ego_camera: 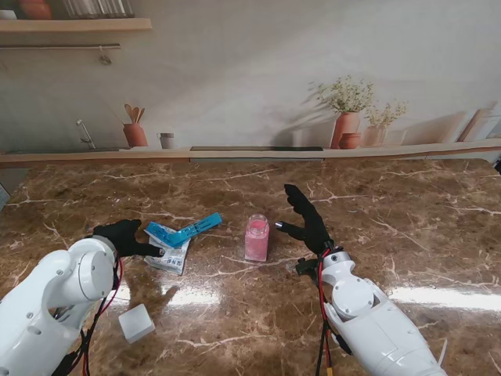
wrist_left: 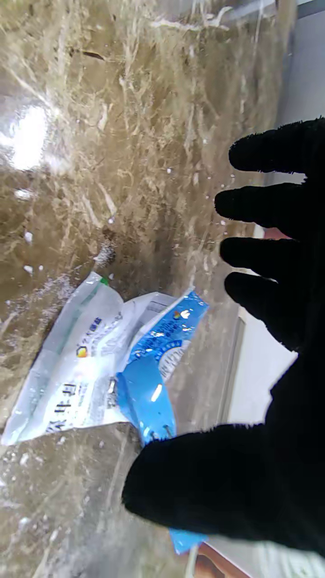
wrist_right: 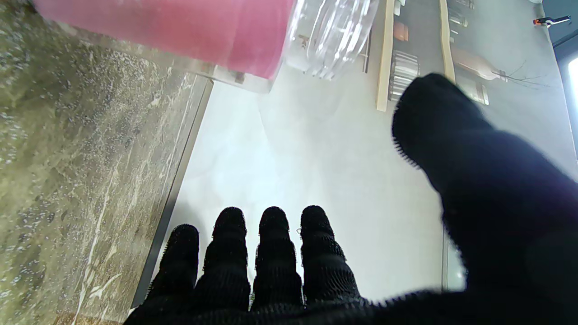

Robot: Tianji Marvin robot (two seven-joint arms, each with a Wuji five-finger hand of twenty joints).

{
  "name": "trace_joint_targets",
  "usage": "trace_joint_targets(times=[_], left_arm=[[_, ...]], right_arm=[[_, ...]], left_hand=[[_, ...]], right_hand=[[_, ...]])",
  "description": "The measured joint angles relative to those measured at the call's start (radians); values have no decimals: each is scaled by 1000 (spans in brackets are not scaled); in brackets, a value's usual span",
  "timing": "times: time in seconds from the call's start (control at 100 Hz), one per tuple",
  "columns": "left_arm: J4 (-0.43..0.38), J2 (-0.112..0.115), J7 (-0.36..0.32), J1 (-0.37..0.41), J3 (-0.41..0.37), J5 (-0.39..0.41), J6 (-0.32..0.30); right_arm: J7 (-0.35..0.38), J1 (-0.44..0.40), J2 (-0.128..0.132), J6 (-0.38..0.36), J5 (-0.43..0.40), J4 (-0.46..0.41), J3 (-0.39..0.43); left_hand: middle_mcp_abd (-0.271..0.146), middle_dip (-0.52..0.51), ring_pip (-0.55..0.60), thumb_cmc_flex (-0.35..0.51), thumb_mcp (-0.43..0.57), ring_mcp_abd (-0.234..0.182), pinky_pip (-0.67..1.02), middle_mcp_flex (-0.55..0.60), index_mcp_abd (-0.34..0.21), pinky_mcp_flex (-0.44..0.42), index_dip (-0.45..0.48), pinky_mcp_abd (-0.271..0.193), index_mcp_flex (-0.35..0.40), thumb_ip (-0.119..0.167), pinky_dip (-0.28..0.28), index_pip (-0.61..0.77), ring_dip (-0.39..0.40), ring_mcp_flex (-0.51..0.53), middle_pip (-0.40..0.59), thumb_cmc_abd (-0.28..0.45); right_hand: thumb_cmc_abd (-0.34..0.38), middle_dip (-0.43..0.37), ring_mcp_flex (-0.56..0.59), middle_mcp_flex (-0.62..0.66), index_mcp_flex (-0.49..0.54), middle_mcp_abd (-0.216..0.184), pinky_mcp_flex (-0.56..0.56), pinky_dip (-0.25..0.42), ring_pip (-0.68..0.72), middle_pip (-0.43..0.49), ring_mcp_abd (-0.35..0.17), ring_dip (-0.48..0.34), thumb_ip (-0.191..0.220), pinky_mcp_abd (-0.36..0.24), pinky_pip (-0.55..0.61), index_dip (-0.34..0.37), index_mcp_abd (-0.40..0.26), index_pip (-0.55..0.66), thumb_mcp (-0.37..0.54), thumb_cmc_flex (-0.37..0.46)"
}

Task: Fill the seasoning bottle

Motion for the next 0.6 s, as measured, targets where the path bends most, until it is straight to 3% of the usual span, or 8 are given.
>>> trace_joint_targets(times=[0.09, 0.17, 0.26, 0.32, 0.43, 0.46, 0.6], left_arm=[[48, 12, -72, -65, 45, 4, 27], [96, 17, -79, -113, 76, -7, 45], [151, 19, -34, -155, 106, -71, 70], [177, 19, -13, -176, 122, -118, 91], [195, 28, -43, -209, 160, -147, 131], [199, 32, -64, -219, 170, -154, 137], [230, 42, -91, -258, 224, -173, 159]], right_arm=[[-3, 0, 0, -2, -1, 0, 2], [-3, -1, 0, -3, -1, 0, 3], [-3, -2, 0, -7, 1, -1, 6], [-6, -3, 1, -9, 0, -1, 6], [-8, -3, 1, -10, -1, -1, 6], [-8, -3, 1, -10, -1, -1, 6], [-9, -7, 2, -10, -2, -8, 7]], left_hand=[[9, 77, -3, 24, 1, 0, -61, -3, 10, -8, 5, -16, -27, 0, 64, 0, 36, -5, -7, 0], [22, 151, 0, 24, 1, 0, -62, -3, 19, -9, 6, -16, -22, 0, 112, 1, 79, -5, 35, -9], [24, 200, 12, 24, 1, 0, -62, -3, 26, -9, 7, -16, -4, 0, 114, 3, 114, -5, 89, -11], [24, 216, 22, 24, 1, 0, -62, -3, 27, -9, 24, -16, 48, 0, 114, 26, 126, -5, 112, -11], [9, 234, 22, 24, 1, 0, -62, -2, -39, -9, 68, -16, 139, 0, 114, 89, 127, -5, 124, -18], [-2, 234, 22, 23, 1, 0, -62, -2, -56, -9, 82, -16, 145, 0, 114, 106, 127, -5, 124, -22], [-20, 234, 22, 22, 1, 0, -62, -2, -74, -9, 98, -16, 162, 0, 114, 130, 127, -5, 113, -32]], right_hand=[[0, 0, 0, 10, 0, 0, 7, 0, 0, 0, 0, 0, 0, 5, 0, 0, -1, 0, 0, 0], [6, 0, 1, 14, 0, 0, 18, 0, 0, 0, 0, 0, 0, 16, 0, 0, -1, 0, 0, 0], [8, 0, 9, 14, 0, 0, 23, 0, 0, 0, 0, 0, 0, 18, 0, 0, -1, 0, 0, 0], [8, 0, 10, 14, 0, 0, 24, 0, 0, 0, 0, 0, 0, 18, 0, 0, -1, 0, 0, 0], [8, 0, 9, 15, 2, 0, 24, 0, 0, 0, 0, 0, 1, 18, 0, 0, -1, 0, 0, 0], [9, 0, 9, 15, 2, 0, 24, 0, 0, 0, 0, 0, 20, 18, 0, 0, -1, 0, 0, 0], [10, 0, 10, 15, 11, 0, 25, 0, 0, 0, 0, 0, 20, 18, 0, 0, -3, 1, 0, 0]])
